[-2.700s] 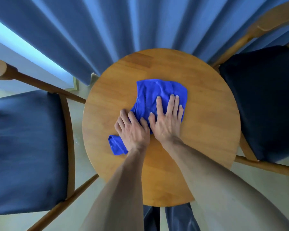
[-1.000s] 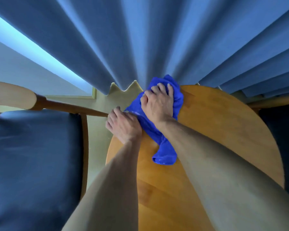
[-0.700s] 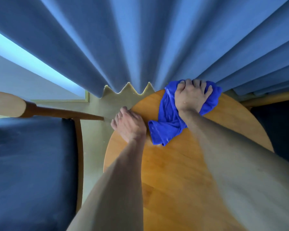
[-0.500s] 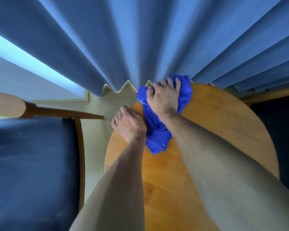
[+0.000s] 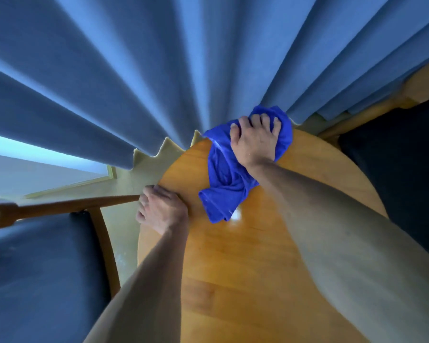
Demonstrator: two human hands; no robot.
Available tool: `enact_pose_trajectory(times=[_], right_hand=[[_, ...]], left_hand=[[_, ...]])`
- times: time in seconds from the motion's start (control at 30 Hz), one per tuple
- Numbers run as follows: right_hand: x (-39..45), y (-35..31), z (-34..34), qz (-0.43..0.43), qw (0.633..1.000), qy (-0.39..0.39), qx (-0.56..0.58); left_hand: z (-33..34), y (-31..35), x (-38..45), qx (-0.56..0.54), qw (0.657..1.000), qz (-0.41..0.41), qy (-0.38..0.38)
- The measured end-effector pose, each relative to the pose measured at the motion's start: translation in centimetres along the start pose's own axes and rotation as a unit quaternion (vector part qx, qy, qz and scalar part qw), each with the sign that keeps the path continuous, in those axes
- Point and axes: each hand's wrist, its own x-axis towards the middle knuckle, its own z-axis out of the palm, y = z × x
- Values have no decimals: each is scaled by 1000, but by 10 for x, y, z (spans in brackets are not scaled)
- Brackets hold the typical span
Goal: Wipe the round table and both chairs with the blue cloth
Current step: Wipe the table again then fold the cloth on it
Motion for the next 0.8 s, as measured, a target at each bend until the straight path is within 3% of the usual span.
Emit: enact_pose_trajectory(times=[0.13, 0.23, 0.37, 0.47, 0.6, 0.8], right_hand=[[-3, 81, -9, 142, 990, 6, 0], [-18, 110, -12, 190, 982, -3, 13], [-37, 137, -12, 229, 973, 4, 29], [-50, 165, -13, 224, 974, 5, 36], [-65, 210, -21, 209, 977, -23, 36], [-103, 282, -32, 279, 957, -49, 67]], left_hand=[[10, -3, -22, 28, 999, 5, 18], [21, 3, -54, 46, 998, 50, 13], [37, 14, -111, 71, 982, 170, -39], [51, 17, -169, 112, 946, 294, -79], [68, 15, -242, 109, 950, 275, -96], [77, 22, -274, 122, 950, 266, -107]])
